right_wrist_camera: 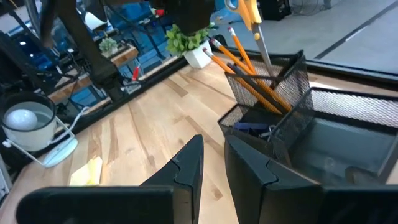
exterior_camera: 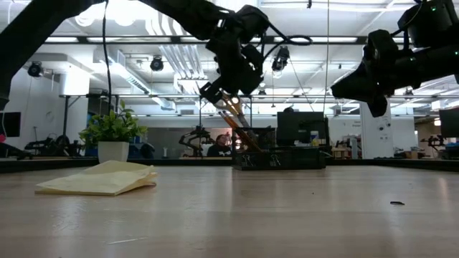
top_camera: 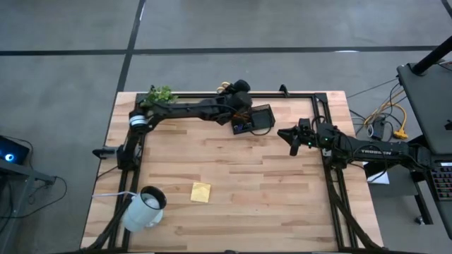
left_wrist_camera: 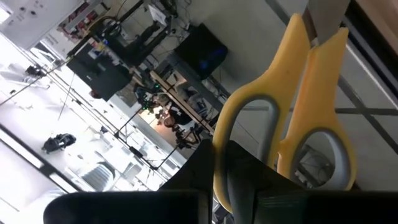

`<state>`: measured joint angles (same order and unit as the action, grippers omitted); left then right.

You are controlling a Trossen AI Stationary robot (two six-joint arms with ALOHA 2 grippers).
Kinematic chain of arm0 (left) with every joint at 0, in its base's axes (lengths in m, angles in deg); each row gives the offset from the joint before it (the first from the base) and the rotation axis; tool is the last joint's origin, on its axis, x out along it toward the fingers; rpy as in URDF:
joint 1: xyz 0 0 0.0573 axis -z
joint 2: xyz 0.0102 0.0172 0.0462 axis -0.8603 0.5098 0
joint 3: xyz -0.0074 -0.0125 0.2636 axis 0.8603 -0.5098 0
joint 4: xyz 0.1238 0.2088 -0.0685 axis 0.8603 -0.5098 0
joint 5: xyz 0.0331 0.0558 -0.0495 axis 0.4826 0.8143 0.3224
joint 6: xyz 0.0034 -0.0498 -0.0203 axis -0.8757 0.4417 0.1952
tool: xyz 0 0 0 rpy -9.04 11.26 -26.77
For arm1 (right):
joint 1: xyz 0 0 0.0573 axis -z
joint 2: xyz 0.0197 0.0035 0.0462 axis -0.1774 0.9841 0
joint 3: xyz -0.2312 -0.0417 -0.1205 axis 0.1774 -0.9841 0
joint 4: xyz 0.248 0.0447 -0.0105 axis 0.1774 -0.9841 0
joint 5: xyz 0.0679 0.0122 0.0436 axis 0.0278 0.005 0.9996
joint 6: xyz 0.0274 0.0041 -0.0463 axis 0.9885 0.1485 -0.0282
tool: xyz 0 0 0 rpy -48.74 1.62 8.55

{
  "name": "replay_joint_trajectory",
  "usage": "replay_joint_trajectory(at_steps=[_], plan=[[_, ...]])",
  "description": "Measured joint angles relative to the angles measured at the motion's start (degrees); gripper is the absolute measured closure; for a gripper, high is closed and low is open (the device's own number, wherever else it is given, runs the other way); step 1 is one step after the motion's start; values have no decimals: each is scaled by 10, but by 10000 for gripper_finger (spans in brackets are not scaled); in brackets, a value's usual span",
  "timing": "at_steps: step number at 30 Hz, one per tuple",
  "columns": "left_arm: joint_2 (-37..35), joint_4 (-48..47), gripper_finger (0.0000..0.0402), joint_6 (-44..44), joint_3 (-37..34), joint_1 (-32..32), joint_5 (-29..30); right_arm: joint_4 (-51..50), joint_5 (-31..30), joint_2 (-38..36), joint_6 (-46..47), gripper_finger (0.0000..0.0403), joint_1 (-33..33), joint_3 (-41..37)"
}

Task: Pick and place office supplies into organizer
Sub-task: Put the scissors into the desk organizer

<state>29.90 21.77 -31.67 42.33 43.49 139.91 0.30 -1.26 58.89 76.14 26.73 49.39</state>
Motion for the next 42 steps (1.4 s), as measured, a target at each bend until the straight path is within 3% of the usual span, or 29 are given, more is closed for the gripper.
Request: replay_joint_trajectory(at_steps=[26, 42], plan=[[35, 17, 395, 3, -6, 11, -45, -14, -1, 1, 12, 346, 0, 0], [38, 60, 371, 23, -6, 14, -61, -13, -1, 1, 12, 346, 0, 0]])
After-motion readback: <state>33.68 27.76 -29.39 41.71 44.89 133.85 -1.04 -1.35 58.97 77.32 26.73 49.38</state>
